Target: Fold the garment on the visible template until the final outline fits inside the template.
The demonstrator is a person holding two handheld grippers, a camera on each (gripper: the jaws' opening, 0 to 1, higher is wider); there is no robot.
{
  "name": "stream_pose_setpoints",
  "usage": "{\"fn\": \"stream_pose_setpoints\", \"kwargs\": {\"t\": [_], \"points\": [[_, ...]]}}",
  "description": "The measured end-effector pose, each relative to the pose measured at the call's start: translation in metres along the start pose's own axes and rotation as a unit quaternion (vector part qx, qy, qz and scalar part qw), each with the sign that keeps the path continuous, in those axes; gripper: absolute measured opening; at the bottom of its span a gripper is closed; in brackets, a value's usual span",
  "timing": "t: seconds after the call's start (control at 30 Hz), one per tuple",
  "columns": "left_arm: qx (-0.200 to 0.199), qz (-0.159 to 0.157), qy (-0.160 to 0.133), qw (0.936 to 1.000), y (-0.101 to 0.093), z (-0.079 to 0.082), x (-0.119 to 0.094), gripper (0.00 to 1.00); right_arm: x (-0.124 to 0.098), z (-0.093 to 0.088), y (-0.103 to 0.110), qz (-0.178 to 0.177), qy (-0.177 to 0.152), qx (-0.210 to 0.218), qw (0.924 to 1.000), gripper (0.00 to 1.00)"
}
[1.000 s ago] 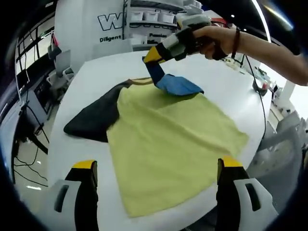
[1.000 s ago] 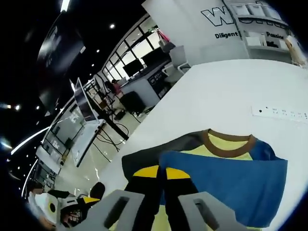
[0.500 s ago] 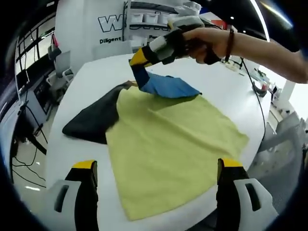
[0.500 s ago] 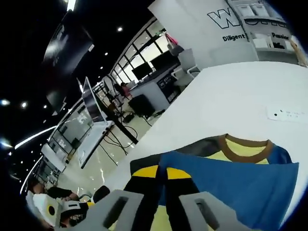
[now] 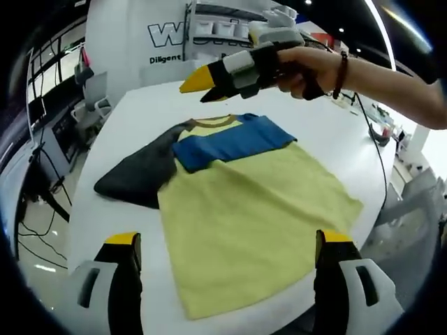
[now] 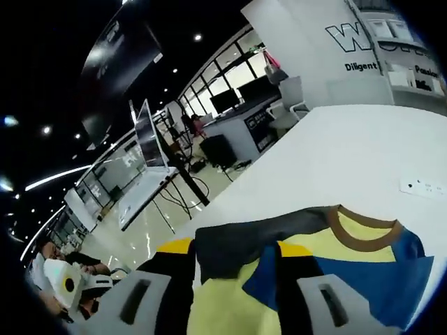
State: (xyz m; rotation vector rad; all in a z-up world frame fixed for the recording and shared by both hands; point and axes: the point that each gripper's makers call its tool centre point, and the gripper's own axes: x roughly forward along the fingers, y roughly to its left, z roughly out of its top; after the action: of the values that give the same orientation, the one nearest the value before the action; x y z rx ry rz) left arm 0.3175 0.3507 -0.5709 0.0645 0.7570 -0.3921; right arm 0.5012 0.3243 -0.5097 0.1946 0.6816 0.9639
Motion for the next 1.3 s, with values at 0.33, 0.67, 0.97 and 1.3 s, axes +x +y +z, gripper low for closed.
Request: {"fn": "stream_pose_setpoints", "kwargs": {"t": [0.33, 0.67, 0.97, 1.3], "points": [[-0.013, 0.013, -0.011, 0.9998, 0.004, 0.007, -0.003, 0.99, -0.032, -0.005, -0.027, -0.038, 0.01, 0.008, 0.9992, 0.74], [-0.019, 0.019, -0.01, 0.9996, 0.002, 0.011, -0.006, 0.99, -0.068, -0.02, -0.06, -0.075, -0.004, 0.037, 0.9965, 0.81], [-0.012, 0.019, -0.01, 0.9997, 0.0, 0.012, -0.01, 0.99, -0.096, -0.035, -0.095, -0.105, -0.009, 0.072, 0.9918, 0.78], [-0.011, 0.02, -0.006, 0.9997, -0.002, 0.01, -0.012, 0.99, -0.123, -0.069, -0.138, -0.161, 0.008, 0.097, 0.9822, 0.65]]}}
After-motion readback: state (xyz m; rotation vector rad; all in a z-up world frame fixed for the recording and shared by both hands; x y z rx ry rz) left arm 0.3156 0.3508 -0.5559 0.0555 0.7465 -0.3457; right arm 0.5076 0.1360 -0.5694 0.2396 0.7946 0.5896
